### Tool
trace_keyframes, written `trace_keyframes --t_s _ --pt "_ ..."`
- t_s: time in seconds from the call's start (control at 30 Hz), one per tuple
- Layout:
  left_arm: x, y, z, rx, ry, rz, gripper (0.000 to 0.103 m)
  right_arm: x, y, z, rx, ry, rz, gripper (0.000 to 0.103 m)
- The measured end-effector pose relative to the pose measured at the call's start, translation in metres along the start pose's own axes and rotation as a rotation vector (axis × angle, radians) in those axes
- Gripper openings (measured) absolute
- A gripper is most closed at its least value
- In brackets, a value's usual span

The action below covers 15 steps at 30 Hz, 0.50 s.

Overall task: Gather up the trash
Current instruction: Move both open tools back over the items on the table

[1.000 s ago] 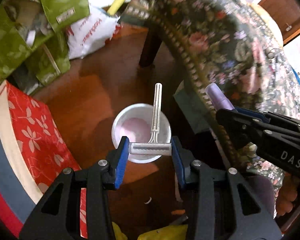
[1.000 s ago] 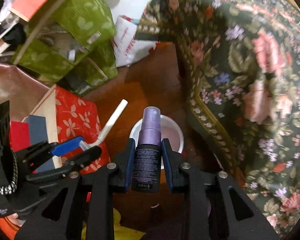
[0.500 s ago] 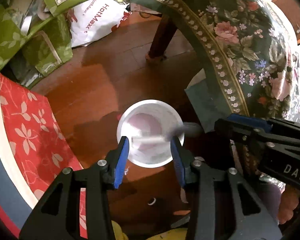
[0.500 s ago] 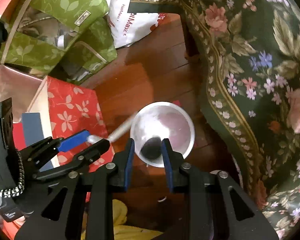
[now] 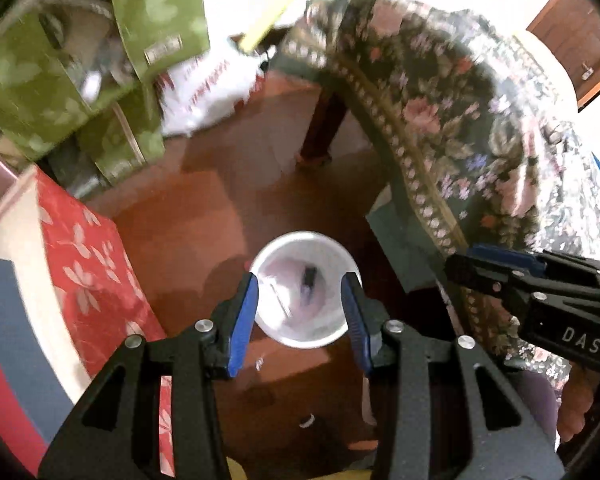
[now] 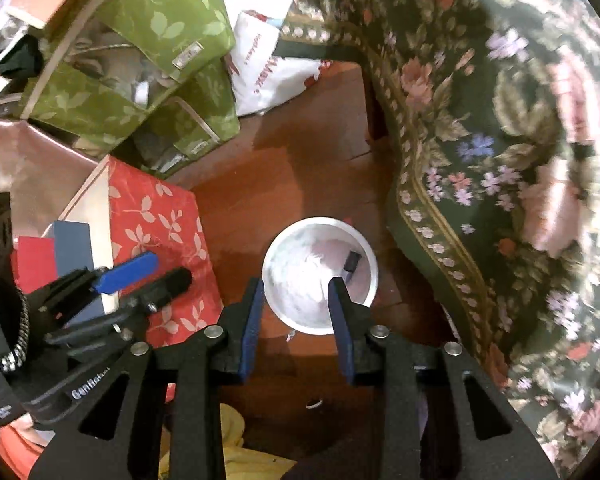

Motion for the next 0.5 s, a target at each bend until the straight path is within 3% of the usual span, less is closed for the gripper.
trace_keyframes --t_s 0.33,0.5 --pt "-0.04 0.005 -0.105 -0.306 -0.017 0.091 0.042 -0.001 -0.014 -0.102 -0.291 -0.154 -0.025 0.03" --pt "-0.075 0.002 -0.152 -0.403 -0.08 0.128 0.042 -0.008 -0.021 -0.159 -0.443 -0.219 -0.023 0.03"
Point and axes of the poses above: each gripper's, at about its wrist camera, not at the fingertips, and z roughly the way its jaws point, x to its left, y to its top, the point moved 6 cm from there along z, roughly the way its jaws point, and after that the axes turned 6 degrees about -z, right-handed, at the moved point
